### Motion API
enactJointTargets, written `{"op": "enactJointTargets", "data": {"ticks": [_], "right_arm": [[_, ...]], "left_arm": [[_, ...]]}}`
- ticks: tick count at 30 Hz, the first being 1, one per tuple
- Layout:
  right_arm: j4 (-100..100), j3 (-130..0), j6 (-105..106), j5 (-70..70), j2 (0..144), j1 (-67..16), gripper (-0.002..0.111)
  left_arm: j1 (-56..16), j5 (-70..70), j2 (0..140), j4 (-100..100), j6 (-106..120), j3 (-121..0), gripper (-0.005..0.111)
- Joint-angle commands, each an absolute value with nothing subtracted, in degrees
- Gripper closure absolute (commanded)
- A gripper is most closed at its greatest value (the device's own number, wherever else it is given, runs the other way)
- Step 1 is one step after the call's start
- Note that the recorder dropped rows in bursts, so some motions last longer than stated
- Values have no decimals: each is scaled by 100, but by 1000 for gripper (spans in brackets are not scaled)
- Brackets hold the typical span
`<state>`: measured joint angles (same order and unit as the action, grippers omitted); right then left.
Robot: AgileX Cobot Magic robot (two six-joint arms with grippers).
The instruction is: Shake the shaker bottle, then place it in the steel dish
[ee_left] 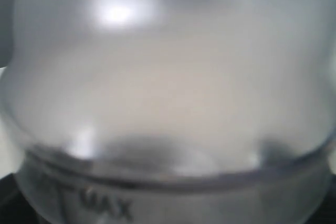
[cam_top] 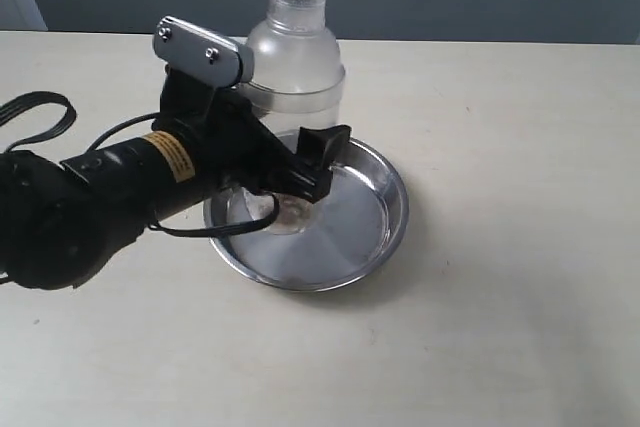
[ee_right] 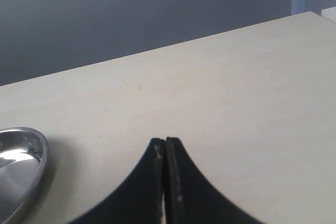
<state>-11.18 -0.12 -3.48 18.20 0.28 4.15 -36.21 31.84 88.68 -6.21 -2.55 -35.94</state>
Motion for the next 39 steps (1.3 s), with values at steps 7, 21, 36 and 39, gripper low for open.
{"op": "enactJointTargets", "data": {"ticks": [7,21,36,39], "right_arm": [[-1119,0,-325,1766,0,392,109],[-1119,0,-325,1766,0,392,109],[-1119,0,-325,1766,0,392,109],[-1119,0,-325,1766,0,392,109]], "left_arm": [[-3660,4002,8583,0,-938,-3616,106],[-3660,4335,9031,357,-899,-3616,106],[-3660,6082,9681,-78,-687,-3119,106],[-3660,6161,9773,-78,-687,-3119,106]]}}
